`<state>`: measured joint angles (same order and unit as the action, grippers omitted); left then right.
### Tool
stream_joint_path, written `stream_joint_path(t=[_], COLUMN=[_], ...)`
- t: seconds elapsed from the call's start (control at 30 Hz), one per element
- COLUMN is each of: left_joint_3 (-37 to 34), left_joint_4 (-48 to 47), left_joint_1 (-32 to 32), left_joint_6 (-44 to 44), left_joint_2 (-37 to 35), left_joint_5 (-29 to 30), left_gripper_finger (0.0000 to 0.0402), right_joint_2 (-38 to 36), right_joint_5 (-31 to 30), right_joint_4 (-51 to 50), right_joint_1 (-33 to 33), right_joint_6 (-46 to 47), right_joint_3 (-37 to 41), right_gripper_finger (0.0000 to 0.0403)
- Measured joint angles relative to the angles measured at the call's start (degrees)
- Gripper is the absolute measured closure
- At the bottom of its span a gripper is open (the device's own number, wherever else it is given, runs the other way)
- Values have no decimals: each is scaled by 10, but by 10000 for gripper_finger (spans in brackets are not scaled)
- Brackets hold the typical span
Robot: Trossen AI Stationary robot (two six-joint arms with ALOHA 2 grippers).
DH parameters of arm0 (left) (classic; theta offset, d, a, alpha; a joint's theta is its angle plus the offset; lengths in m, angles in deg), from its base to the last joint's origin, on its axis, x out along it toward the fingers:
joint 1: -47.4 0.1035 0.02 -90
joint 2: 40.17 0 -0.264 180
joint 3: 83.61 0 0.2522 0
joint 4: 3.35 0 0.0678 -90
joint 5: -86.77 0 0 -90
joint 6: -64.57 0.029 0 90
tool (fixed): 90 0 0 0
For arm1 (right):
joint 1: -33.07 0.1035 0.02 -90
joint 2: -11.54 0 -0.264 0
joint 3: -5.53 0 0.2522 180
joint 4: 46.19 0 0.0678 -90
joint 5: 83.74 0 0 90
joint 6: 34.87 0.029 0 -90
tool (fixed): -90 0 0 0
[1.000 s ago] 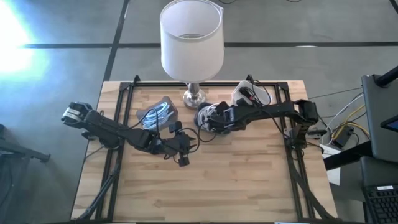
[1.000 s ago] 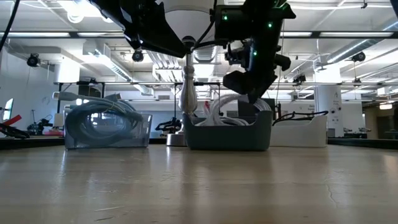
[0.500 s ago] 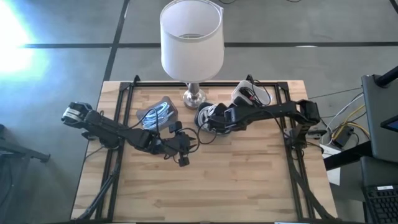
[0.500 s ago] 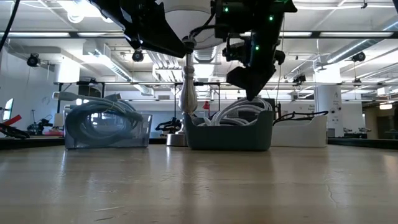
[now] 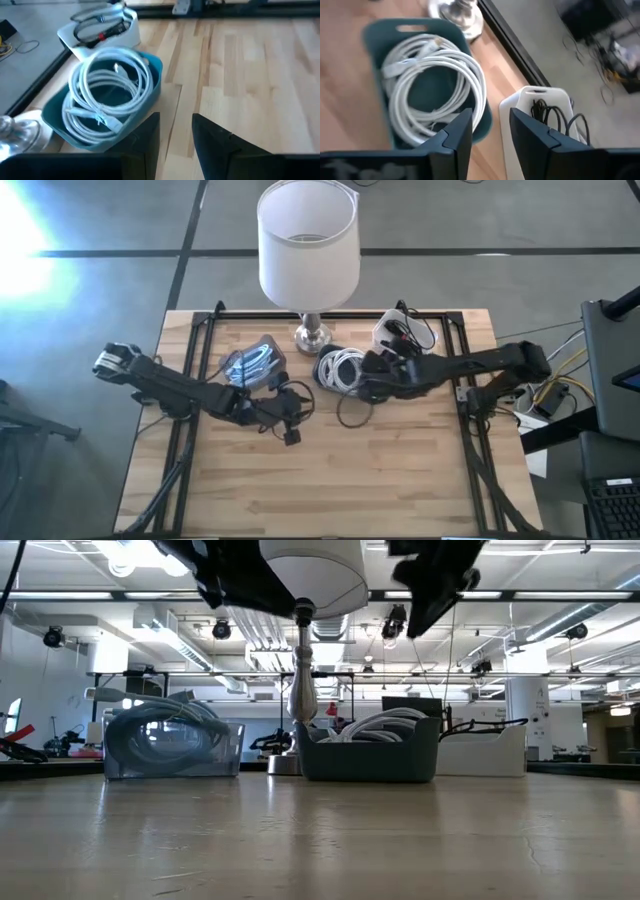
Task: Pick & Place USB Port
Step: Return to Home Position
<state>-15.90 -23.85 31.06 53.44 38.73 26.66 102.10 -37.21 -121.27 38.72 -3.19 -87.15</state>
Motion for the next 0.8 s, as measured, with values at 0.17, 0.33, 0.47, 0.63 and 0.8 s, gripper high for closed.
stream_joint_path(t=[0.17,0.33,0.47,0.63,0.8], left_joint_3=[0,-9,-37,-110,-218], left_joint_4=[-9,-12,-12,2,102], left_joint_1=[-1,-1,-1,0,1], left_joint_6=[1,36,62,86,107], left_joint_2=[-59,-125,-180,-249,-307], left_joint_5=[0,0,1,0,-30], left_gripper_finger=[284,284,284,284,284], right_joint_2=[-82,-178,-267,-384,-487], right_joint_5=[30,106,151,207,252], right_joint_4=[-1,20,81,215,371], right_joint_1=[38,64,76,79,78], right_joint_6=[-52,-60,-59,-72,-110], right_joint_3=[33,110,201,325,433], right_gripper_finger=[285,295,302,311,319])
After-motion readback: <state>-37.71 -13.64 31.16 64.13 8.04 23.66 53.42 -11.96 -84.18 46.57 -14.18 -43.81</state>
